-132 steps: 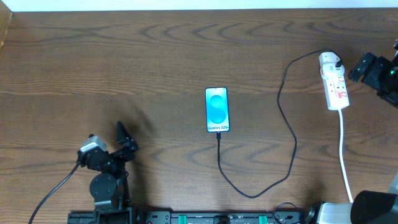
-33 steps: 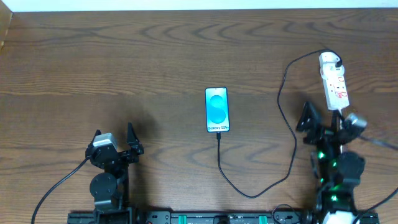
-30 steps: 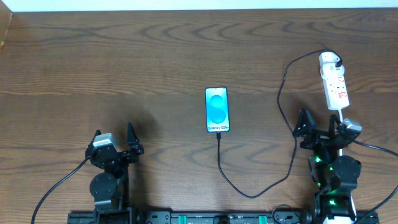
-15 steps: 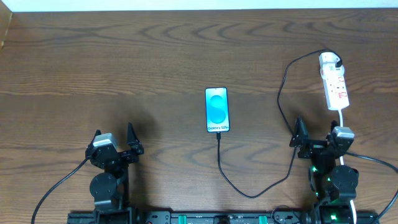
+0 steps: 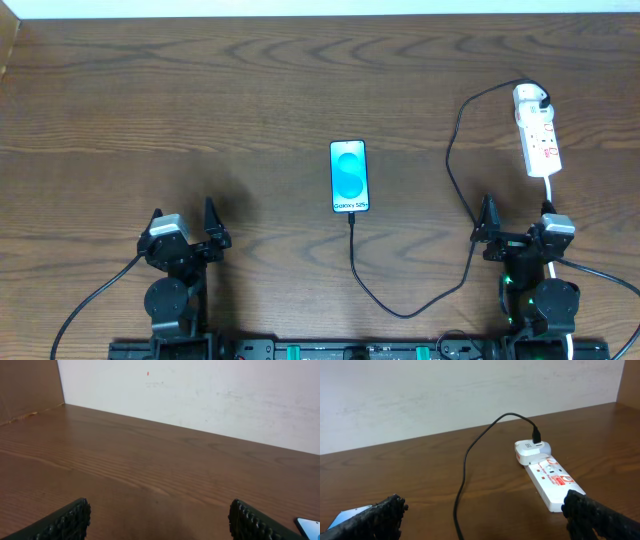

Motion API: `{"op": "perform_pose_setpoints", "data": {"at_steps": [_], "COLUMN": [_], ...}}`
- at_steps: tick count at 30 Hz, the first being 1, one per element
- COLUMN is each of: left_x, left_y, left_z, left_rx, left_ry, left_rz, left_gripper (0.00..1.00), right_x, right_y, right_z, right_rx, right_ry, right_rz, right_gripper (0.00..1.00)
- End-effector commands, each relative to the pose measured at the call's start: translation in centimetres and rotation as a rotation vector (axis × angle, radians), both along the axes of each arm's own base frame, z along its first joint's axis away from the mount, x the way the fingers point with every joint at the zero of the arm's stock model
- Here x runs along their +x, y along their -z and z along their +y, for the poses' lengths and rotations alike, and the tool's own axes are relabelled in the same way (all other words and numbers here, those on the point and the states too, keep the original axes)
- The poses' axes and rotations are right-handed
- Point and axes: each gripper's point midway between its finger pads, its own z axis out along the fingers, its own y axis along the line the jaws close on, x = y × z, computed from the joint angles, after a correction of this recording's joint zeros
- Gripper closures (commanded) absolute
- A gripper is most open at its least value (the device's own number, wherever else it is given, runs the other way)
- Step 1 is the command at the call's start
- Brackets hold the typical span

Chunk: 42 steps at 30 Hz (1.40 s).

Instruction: Plug charger to phone and switch on socket

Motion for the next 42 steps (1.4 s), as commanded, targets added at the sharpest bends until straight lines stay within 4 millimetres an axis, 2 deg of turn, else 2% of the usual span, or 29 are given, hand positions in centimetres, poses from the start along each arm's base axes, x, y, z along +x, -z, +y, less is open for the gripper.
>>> {"op": "perform_pose_setpoints", "data": {"at_steps": [1,17,29,42], "left_x": [-0.08,-0.08,-0.08,-0.08], "left_y": [1.81,1.81,1.81,1.81], "left_z": [0.21,0.21,0.21,0.21], "left_rx": [0.009,0.008,0.008,0.008], "left_ry": [-0.008,-0.009,-0.009,-0.009], "left_rz": [0.052,0.051,0.051,0.051], "left_gripper": [0.12,0.12,0.12,0.12], "right_x": [-0.04,-0.04,-0.02,-0.02], "right_y": [-0.02,-0.01,0.08,0.09], "right_z": [-0.01,0.03,0.58,0.84], "right_rx": [-0.036,-0.04,-0.185,-0.185], "right_ry": [0.001,-0.001,-0.043,-0.059], "right_rz": [-0.001,0.0,0.01,0.009], "right_gripper": [0.01,0.01,0.01,0.01]}}
